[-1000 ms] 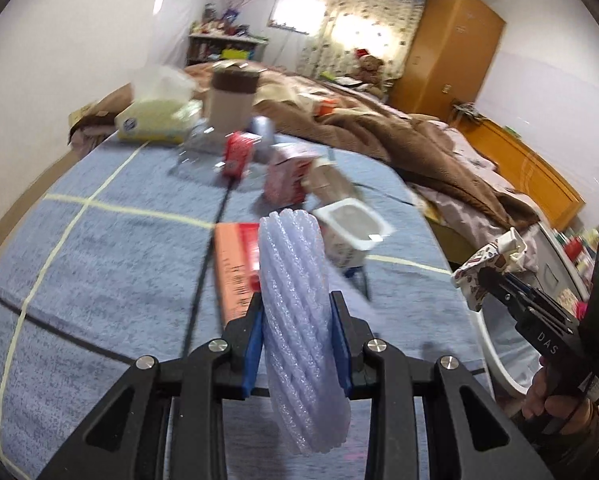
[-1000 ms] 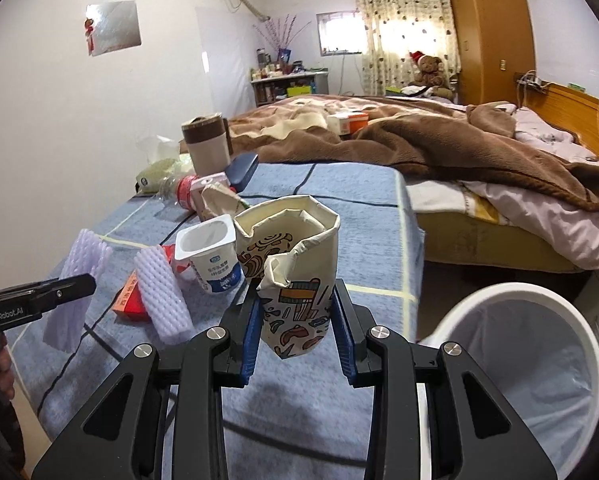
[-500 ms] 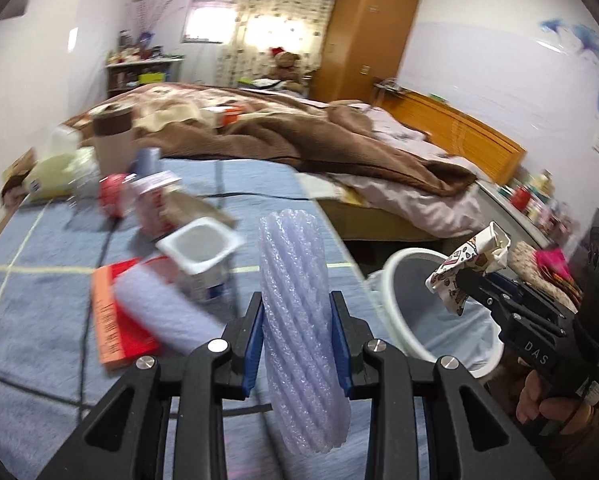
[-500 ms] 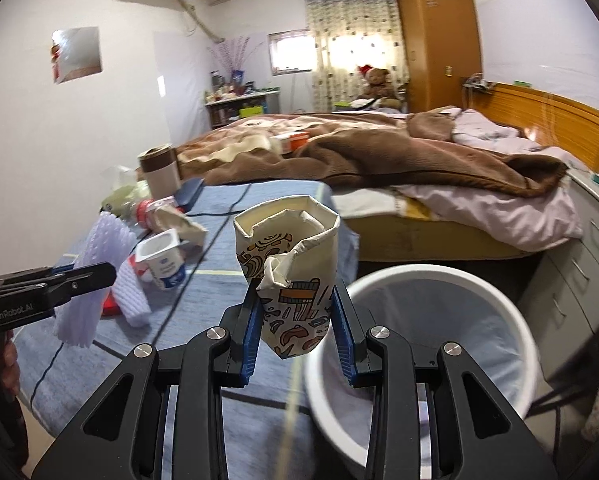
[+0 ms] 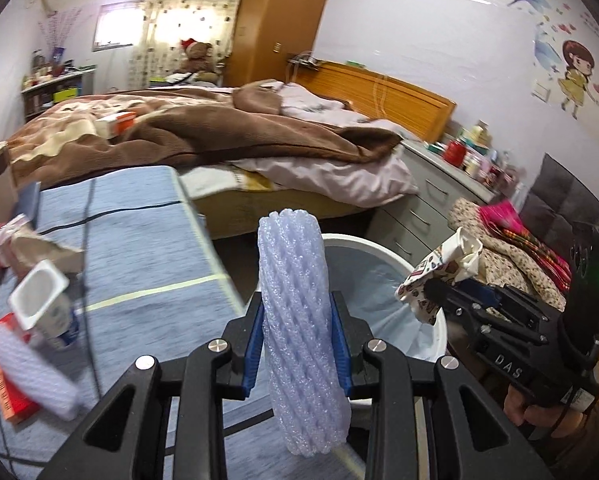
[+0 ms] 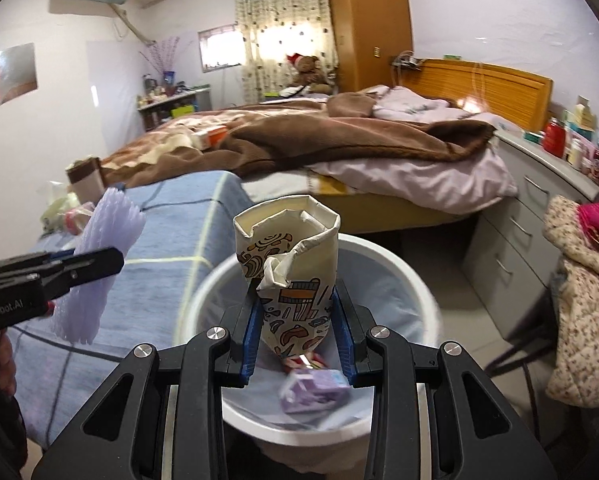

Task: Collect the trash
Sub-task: 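Carry the foam sleeve and paper cup over the white bin with both tools, then open both tools to drop the sleeve and paper cup into the bin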

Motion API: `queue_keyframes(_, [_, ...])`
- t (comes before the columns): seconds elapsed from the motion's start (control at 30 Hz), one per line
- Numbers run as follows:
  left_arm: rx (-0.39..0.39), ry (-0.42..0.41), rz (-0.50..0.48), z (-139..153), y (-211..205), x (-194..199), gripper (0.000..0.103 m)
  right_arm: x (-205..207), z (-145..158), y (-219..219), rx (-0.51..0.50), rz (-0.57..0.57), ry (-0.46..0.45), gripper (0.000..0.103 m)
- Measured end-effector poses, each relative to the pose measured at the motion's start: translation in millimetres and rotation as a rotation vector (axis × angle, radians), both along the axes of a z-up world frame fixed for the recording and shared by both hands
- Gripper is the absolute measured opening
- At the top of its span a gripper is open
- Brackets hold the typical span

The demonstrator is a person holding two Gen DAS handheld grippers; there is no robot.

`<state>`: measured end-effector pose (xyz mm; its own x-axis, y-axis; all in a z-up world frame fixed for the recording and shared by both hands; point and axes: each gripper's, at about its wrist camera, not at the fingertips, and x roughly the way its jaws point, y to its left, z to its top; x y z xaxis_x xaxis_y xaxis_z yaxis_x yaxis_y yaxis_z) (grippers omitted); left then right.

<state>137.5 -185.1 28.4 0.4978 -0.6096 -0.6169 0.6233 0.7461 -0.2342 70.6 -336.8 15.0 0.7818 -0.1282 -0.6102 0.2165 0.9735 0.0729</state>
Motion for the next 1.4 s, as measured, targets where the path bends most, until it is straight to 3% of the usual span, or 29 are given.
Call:
queue_keyframes(0.47, [0.042, 0.040, -0.121, -20.8, -62.2, 4.7, 0.033, -1.4, -27.8, -29.3, -0.014, -0.080, 0.106, 0.034])
queue_keyframes(0.53, [0.046, 0.041, -0.119, -22.9, -65.5, 6.0, 0.037, 0.2, -31.1, -31.2, -0.020, -0.092, 0.129, 0.034])
queue_keyframes(0.6, [0.045, 0.040, -0.116, -23.4, -66.2, 6.5, 0.053, -0.2, -33.4, -33.4, -0.028, -0.109, 0.136, 0.035])
queue_keyframes(0.73, [0.029, 0.047, -0.105, -23.9, -64.0, 9.5, 0.060, -0.7, -36.5, -34.9, -0.030, -0.116, 0.154, 0.036])
queue_keyframes(0.8, [0.028, 0.049, -0.096, -23.7, -61.6, 11.0, 0.063, -1.3, -36.2, -35.0, -0.029, -0.118, 0.152, 0.042])
queue_keyframes(0.87, [0.020, 0.051, -0.087, -23.1, -57.5, 12.6, 0.065, -2.1, -35.0, -34.4, -0.024, -0.118, 0.146, 0.063])
queue_keyframes(1.4, [-0.023, 0.011, 0.026, -8.2, 4.0, 8.5, 0.067, 0.3, -21.8, -14.0, -0.021, -0.075, 0.071, 0.064])
